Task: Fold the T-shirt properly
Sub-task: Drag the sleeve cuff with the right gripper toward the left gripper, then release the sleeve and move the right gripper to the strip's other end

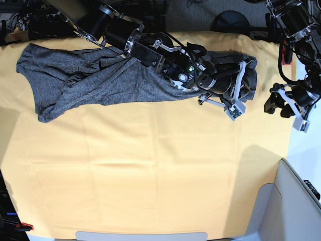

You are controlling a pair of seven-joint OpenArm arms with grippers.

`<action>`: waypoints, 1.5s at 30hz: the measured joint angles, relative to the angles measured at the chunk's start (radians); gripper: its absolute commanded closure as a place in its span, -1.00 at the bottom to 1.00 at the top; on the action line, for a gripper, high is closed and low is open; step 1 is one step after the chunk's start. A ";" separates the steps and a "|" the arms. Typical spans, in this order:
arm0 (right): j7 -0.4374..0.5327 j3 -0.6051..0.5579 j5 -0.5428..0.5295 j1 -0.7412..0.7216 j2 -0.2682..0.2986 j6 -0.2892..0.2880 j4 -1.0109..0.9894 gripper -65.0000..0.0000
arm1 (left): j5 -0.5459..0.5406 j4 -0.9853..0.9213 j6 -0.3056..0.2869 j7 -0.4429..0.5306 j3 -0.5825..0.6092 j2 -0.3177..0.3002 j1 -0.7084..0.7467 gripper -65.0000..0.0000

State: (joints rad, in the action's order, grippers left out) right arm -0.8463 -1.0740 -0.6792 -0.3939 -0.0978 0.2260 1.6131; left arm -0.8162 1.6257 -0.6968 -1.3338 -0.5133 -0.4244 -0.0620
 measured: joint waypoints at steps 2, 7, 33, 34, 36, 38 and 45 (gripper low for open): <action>-0.002 -0.001 0.000 0.000 0.002 0.001 0.026 1.00 | 0.000 0.000 0.000 0.001 0.000 0.000 0.002 -0.23; 0.000 -0.002 -0.001 -0.003 -0.006 -0.001 0.073 1.00 | 0.003 0.000 0.000 0.000 -0.004 0.000 0.009 -0.23; -0.067 0.002 0.188 0.086 -0.038 -0.008 -0.071 -0.16 | 0.001 0.000 0.000 0.000 -0.004 0.000 0.008 -0.23; -0.068 0.004 0.187 0.085 -0.038 -0.007 -0.051 -0.16 | 0.000 0.000 0.000 0.000 -0.004 -0.007 0.009 -0.23; -0.071 0.044 0.182 0.087 -0.040 -0.019 -0.010 -0.16 | 0.001 0.000 0.000 0.000 0.001 -0.029 0.009 -0.23; -0.068 0.122 0.188 0.088 -0.042 -0.014 0.045 -0.16 | 0.001 0.000 0.000 0.007 0.001 -0.051 0.009 -0.24; -0.063 0.415 0.196 0.131 0.022 -0.002 0.211 -0.17 | 0.002 0.000 0.001 0.006 0.002 -0.089 0.094 -0.24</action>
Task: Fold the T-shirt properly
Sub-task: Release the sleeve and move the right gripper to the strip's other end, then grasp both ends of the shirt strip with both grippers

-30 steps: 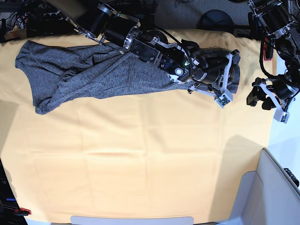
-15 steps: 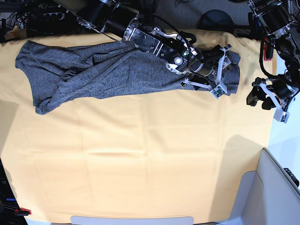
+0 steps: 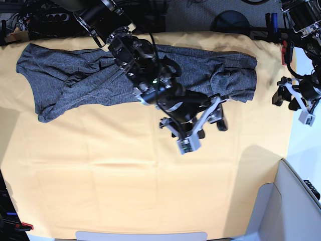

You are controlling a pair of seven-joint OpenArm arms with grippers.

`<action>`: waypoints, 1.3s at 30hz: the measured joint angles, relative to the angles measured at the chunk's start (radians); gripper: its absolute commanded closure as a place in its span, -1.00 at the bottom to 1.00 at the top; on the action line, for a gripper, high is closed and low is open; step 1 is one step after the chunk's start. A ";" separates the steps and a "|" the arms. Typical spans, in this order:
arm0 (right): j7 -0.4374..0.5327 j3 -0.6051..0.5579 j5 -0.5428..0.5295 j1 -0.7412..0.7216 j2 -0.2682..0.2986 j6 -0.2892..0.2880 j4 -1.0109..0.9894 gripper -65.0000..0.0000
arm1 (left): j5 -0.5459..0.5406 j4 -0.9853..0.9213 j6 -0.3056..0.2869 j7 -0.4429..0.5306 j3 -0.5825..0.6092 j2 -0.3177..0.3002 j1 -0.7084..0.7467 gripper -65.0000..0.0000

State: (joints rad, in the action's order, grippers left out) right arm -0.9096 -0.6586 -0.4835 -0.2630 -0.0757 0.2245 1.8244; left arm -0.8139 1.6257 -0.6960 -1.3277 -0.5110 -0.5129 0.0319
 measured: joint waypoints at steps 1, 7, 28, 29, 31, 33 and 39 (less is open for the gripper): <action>0.001 0.047 -0.001 0.020 0.010 0.000 0.019 -0.17 | -0.002 0.000 -0.001 0.002 0.000 -0.001 0.019 -0.24; 0.003 0.208 0.012 0.095 0.131 0.006 0.082 -0.17 | -0.003 0.000 -0.001 -0.010 0.002 0.016 0.113 -0.24; 0.001 0.783 -0.006 0.340 0.182 0.000 0.137 -0.16 | -0.036 -0.243 -0.005 -0.039 0.087 0.081 0.018 -0.24; 0.000 0.816 -0.003 0.347 0.182 0.000 0.137 -0.16 | -0.036 -0.243 -0.005 -0.035 0.093 0.081 0.018 -0.24; 0.000 0.876 -0.003 0.356 0.180 0.002 0.137 -0.16 | -0.036 -0.242 -0.005 -0.034 0.099 0.081 0.018 -0.24; 0.002 0.922 -0.002 0.366 0.180 0.001 0.137 -0.16 | -0.036 -0.242 -0.005 -0.033 0.100 0.081 0.018 -0.24; -0.004 1.036 -0.001 0.398 0.177 0.000 0.137 -0.16 | -0.079 -0.213 0.000 -0.067 0.109 0.092 -0.001 -0.24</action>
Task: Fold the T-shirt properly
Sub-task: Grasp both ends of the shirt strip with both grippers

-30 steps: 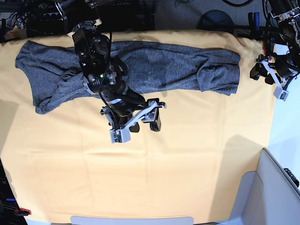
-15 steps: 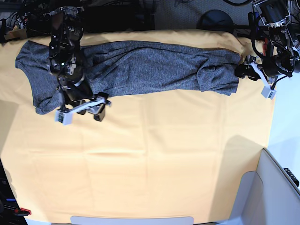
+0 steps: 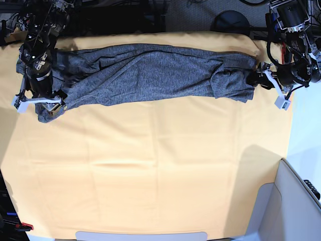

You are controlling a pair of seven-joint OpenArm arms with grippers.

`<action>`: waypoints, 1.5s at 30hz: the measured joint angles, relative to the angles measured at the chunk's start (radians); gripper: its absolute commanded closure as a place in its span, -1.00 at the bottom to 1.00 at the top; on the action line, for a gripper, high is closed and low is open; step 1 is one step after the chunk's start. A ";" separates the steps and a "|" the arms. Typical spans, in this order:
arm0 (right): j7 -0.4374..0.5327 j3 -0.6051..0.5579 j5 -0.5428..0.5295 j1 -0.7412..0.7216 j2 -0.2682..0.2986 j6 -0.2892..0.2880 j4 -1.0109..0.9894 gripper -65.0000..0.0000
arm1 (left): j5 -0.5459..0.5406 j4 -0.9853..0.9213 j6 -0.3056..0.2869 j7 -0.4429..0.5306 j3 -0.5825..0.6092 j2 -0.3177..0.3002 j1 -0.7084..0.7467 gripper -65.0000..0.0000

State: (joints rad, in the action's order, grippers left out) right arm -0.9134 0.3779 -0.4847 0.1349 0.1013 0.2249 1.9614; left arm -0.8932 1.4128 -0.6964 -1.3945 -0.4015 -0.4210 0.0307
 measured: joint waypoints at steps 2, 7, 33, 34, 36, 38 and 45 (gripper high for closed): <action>0.002 0.017 0.000 0.006 0.000 -0.002 0.000 -0.16 | -0.021 0.015 -0.001 -0.001 0.002 0.011 0.003 -0.24; 0.001 0.024 -0.001 0.018 -0.002 -0.005 0.000 -0.16 | -0.043 0.017 0.000 -0.005 0.002 0.004 0.003 -0.24; 0.000 0.020 -0.001 0.021 -0.002 -0.008 0.000 -0.16 | -0.462 -0.216 -0.001 0.008 0.000 -0.051 0.059 -0.23; 0.000 0.019 0.000 0.023 -0.002 -0.008 0.000 -0.16 | -0.463 -0.215 -0.001 0.010 -0.001 -0.052 0.066 -0.23; 0.000 0.019 -0.001 0.023 -0.002 -0.008 0.000 -0.16 | -0.473 -0.215 -0.001 0.011 -0.002 -0.053 0.077 -0.23; 0.000 0.019 0.000 0.023 -0.002 -0.008 0.000 -0.16 | -0.473 -0.215 -0.004 0.010 -0.005 -0.052 0.081 -0.23; 0.000 0.019 0.000 0.023 -0.002 -0.007 0.000 -0.16 | -0.441 -0.217 -0.003 -0.006 -0.051 -0.079 0.082 -0.23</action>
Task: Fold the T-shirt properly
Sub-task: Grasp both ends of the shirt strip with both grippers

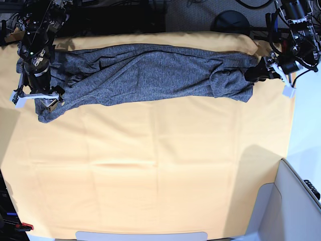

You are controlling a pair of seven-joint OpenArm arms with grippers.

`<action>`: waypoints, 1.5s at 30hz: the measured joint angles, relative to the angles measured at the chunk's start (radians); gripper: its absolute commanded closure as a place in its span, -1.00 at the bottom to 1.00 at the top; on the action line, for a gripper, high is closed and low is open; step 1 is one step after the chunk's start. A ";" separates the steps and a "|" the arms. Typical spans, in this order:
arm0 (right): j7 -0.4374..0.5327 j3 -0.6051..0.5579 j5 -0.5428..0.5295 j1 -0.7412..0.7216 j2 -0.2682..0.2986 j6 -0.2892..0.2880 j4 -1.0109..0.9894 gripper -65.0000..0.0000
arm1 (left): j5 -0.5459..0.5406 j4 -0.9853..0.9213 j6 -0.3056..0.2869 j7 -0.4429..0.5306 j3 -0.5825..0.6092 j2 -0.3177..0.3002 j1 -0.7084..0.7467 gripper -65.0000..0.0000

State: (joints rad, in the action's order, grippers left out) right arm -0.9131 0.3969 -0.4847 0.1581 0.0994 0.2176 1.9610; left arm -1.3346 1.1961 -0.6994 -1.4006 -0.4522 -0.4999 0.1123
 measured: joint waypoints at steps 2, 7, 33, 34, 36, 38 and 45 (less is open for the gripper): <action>0.000 0.000 -0.001 0.000 0.000 -0.001 0.000 -0.16 | 0.003 -0.001 0.000 -0.002 -0.021 -0.013 0.002 -0.23; 0.000 -0.001 0.000 0.000 0.000 0.000 0.000 -0.16 | 0.003 -0.001 0.000 -0.002 -0.031 -0.005 0.002 -0.23; 0.000 -0.001 0.000 0.000 0.000 -0.001 -0.002 -0.16 | -0.006 0.000 0.000 0.012 0.064 0.070 -0.018 0.42; 0.000 -0.001 0.000 0.000 0.000 -0.001 -0.002 -0.16 | -0.002 -0.001 0.000 0.008 0.066 0.070 -0.024 0.54; 0.000 -0.001 0.000 0.000 0.000 0.000 -0.002 -0.16 | 0.003 -0.001 0.002 -0.001 0.066 0.072 -0.032 0.81; 0.000 -0.001 -0.001 0.000 -0.001 -0.001 -0.002 -0.16 | 0.003 -0.001 0.003 0.011 0.089 0.073 -0.035 1.00; 0.000 0.005 -0.002 0.000 0.001 -0.002 -0.002 -0.16 | 0.003 0.155 0.004 -0.009 0.172 0.093 -0.074 0.99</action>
State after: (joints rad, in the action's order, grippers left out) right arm -0.9131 0.4015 -0.4862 0.1577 0.1001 0.2161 1.9587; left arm -1.3319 1.3510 -0.6956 -1.4097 -0.2806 -0.4068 0.0383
